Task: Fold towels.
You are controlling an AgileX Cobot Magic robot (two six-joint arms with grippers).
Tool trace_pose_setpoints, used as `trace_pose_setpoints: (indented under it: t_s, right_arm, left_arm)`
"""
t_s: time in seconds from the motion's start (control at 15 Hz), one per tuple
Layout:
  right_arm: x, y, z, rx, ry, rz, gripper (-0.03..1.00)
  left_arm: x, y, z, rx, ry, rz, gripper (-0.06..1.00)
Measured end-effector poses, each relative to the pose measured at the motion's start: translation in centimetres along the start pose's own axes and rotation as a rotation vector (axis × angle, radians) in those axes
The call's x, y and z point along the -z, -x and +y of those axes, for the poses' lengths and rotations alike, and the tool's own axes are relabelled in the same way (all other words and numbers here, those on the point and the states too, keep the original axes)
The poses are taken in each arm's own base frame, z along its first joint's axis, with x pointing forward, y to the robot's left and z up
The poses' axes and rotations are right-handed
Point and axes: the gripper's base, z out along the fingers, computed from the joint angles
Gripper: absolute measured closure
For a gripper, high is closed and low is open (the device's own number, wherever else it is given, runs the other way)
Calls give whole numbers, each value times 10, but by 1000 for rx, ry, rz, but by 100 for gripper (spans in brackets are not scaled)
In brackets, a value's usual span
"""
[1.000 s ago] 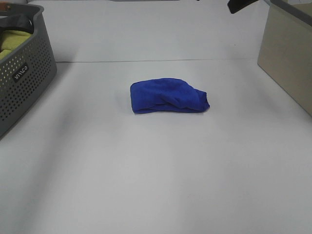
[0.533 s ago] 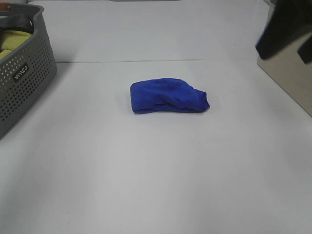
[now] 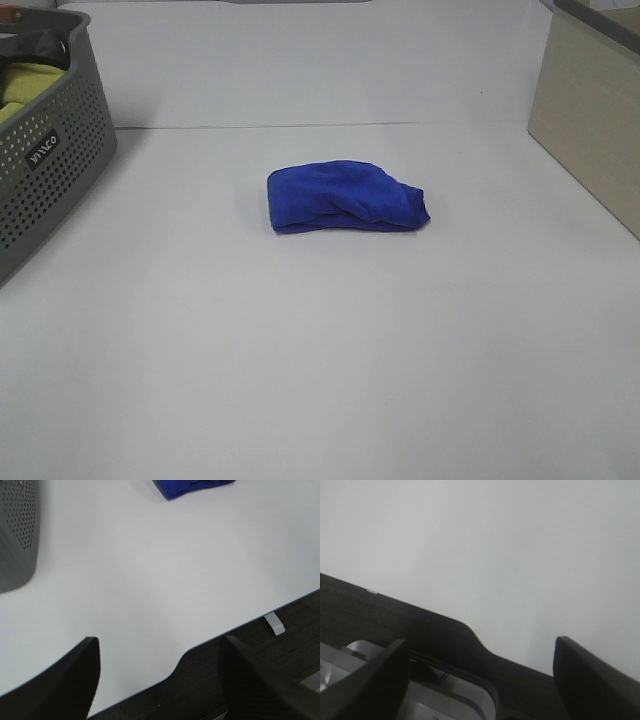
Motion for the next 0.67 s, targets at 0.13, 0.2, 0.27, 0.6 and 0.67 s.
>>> trace_pose_setpoints:
  t_s: [0.13,0.2,0.27,0.6,0.67]
  right_arm:
    - [3,-20,-2,28,-36,-91,22]
    - [5,-28,-2,49,-46,-136,22]
    - [6,-33,-2,56,-48,-151,22]
    - [11,-44,-1,70,-55,-209,22]
    - [11,-44,-1,70,-55,-209,22]
  left_arm:
    - [-7,-17,1,-34,2,-3,30]
    - [-14,-23,2,-38,1,12,30]
    - [-18,-25,3,-35,1,21,30]
    - [-43,-36,9,-29,14,19,30]
    - [-43,-36,9,-35,14,19,30]
